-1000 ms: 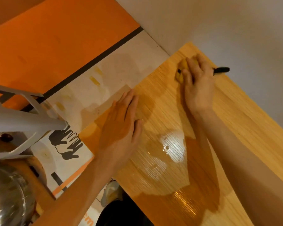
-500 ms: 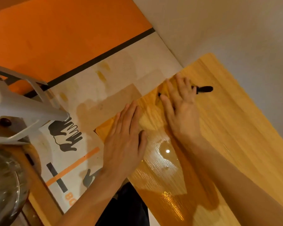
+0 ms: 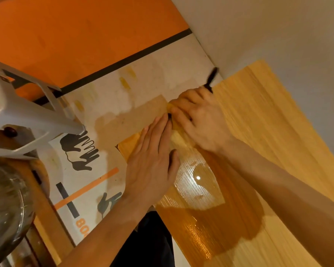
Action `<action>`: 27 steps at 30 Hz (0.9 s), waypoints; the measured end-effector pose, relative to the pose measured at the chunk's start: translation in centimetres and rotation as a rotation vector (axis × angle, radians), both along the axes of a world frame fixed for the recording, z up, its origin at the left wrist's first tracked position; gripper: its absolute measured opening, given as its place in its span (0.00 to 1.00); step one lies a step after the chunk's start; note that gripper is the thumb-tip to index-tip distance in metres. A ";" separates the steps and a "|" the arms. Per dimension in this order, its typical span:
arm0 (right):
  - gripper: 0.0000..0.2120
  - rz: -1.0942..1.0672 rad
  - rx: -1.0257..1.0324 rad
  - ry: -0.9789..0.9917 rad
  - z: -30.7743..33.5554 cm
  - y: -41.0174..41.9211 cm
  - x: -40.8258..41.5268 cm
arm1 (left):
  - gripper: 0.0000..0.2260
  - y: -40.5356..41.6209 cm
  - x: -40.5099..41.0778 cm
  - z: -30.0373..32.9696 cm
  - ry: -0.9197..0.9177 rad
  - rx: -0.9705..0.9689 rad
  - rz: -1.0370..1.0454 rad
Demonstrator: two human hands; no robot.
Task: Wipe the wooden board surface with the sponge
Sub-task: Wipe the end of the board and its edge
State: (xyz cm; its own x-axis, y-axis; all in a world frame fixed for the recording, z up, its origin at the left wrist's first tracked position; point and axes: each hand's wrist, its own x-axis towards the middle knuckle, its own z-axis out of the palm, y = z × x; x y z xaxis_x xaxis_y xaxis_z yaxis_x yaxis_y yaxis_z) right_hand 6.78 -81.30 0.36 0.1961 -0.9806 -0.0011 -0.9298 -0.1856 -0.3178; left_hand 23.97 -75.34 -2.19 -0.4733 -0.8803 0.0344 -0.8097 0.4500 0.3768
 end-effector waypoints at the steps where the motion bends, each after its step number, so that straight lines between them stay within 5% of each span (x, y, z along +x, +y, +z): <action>1: 0.19 0.051 0.045 -0.005 0.5 -0.7 -0.1 | 0.26 0.0 0.0 0.0 0.005 -0.001 0.000; 4: 0.20 0.051 0.180 0.041 1.4 -3.7 -4.3 | 0.26 0.0 0.0 -0.1 0.005 -0.002 -0.008; 8: 0.25 -0.218 0.286 0.209 2.2 -6.1 -6.5 | 0.26 -0.1 0.1 -0.4 -0.001 0.004 -0.010; 14: 0.21 0.080 0.219 0.012 1.0 -3.1 -0.9 | 0.26 -0.1 0.0 0.0 0.023 0.002 0.008; 20: 0.18 -0.366 0.079 -0.094 0.6 -3.5 -7.4 | 0.27 -0.1 0.0 -0.2 0.049 -0.019 0.016; 27: 0.23 -0.197 0.036 -0.048 -0.2 6.3 -0.4 | 0.27 0.0 0.0 -0.1 0.062 -0.015 0.009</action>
State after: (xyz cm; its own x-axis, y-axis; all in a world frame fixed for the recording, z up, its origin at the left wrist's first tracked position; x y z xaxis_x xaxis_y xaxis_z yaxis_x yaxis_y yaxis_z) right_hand 6.40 -75.00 0.14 0.0015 -0.9995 -0.0323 -0.9308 0.0104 -0.3655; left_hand 23.93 -75.36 -2.29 -0.4618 -0.8837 0.0764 -0.7892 0.4487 0.4193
